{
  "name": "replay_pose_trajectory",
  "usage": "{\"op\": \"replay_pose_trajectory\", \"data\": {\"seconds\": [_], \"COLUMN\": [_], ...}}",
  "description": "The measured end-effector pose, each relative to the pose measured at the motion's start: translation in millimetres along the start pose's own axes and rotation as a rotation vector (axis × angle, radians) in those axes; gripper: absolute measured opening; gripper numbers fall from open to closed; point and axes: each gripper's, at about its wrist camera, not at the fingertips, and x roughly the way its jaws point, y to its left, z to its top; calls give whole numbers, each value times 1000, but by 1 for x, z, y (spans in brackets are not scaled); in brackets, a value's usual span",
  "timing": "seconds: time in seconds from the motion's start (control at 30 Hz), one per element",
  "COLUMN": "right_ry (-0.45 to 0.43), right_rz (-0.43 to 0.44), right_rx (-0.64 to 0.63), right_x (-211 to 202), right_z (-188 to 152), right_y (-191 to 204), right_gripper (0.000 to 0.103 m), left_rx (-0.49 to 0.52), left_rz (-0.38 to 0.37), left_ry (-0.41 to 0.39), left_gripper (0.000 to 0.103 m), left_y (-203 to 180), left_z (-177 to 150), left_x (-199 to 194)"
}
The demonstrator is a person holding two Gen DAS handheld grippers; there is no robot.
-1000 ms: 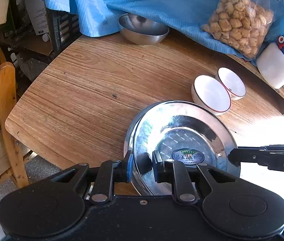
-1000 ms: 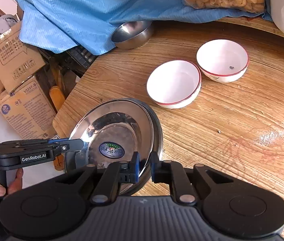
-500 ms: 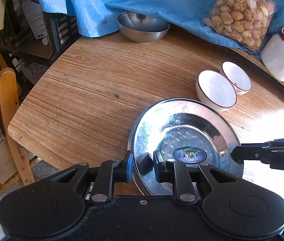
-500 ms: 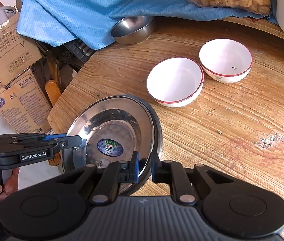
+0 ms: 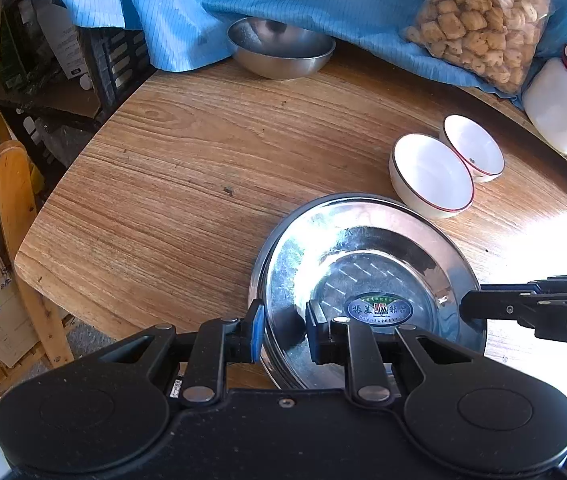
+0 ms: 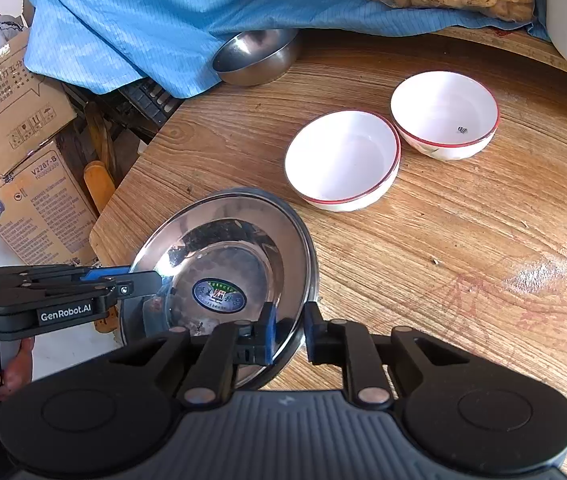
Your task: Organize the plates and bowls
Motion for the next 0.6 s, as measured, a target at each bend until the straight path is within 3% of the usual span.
{"op": "replay_pose_trajectory", "data": {"seconds": [0.17,0.53,0.6], "right_ry": [0,7,9], "right_rz": [-1,4,5], "right_rx": [2,-8,-11], "right_x": [0,2,2], "right_z": [0,1,1], "right_y": [0,2,3], "right_gripper": [20,33,38], "left_rx": [-2,-43,-48], "left_rz": [0,-25,-23], "left_ry": [0,4,3], "left_gripper": [22,25,30], "left_y": [0,3,2], "left_z": [0,0,-1], "left_x": [0,1,0]}}
